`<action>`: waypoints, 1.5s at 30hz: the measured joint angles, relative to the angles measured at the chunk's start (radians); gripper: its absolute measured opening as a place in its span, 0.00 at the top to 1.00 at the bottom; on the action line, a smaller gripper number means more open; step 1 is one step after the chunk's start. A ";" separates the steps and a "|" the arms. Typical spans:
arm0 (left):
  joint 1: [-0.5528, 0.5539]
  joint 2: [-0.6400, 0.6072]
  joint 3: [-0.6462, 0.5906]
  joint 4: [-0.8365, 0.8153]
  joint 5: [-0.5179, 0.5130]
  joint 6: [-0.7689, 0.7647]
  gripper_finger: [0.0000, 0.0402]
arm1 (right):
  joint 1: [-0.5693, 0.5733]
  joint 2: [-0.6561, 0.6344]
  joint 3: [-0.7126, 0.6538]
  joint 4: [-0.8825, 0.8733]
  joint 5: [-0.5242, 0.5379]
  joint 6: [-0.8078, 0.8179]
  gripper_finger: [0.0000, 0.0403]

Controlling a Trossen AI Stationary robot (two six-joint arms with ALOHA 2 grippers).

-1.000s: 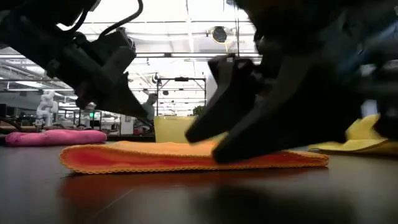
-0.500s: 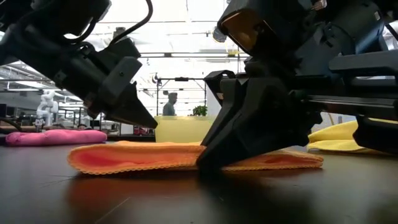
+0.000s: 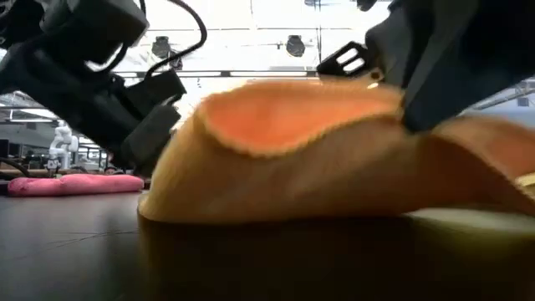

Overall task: Fold microfiber towels
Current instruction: Fold the orange towel

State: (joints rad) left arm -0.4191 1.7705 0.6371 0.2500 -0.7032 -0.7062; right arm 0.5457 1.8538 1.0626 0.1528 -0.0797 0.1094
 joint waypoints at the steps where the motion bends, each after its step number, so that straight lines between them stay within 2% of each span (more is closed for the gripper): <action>1: 0.000 0.015 0.000 0.021 0.009 0.002 0.99 | 0.006 -0.001 0.000 0.003 -0.002 0.002 0.99; 7: 0.016 0.141 0.006 0.211 0.016 0.062 0.96 | 0.012 0.000 0.000 -0.012 -0.004 0.014 0.99; 13: 0.045 0.184 0.004 0.387 0.085 0.198 0.99 | -0.021 0.000 0.006 -0.001 -0.048 0.014 0.99; 16: 0.054 0.181 0.003 0.414 0.130 0.223 0.98 | -0.059 -0.002 0.007 0.008 -0.047 0.029 0.99; 19: 0.048 0.161 0.002 0.403 0.140 0.223 0.96 | -0.099 -0.018 0.007 0.007 -0.037 0.058 0.99; 23: 0.034 0.094 0.000 0.361 0.165 0.222 0.96 | -0.133 -0.071 0.007 -0.019 0.051 0.057 0.99; 26: 0.023 0.025 0.001 0.268 0.160 0.207 0.99 | -0.161 -0.118 0.007 -0.029 0.058 0.055 0.99; 30: 0.012 -0.043 0.001 0.101 0.144 0.107 0.97 | -0.198 -0.132 0.008 -0.031 0.058 0.041 1.00; 34: -0.003 -0.047 0.000 0.012 0.146 0.047 0.95 | -0.232 -0.103 0.008 -0.034 0.057 0.040 1.00; 39: -0.014 -0.034 0.001 0.002 0.145 0.030 0.97 | -0.274 -0.074 0.008 -0.031 0.060 0.040 1.00; 42: -0.023 -0.035 0.001 0.006 0.141 0.030 0.99 | -0.287 -0.074 0.008 -0.034 0.097 0.038 1.00; 45: -0.035 -0.036 0.001 0.008 0.141 0.039 0.98 | -0.292 -0.075 0.008 -0.033 0.109 0.028 1.00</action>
State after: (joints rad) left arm -0.4537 1.7344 0.6384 0.2581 -0.5618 -0.6676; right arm 0.2533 1.7790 1.0702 0.1203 0.0292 0.1378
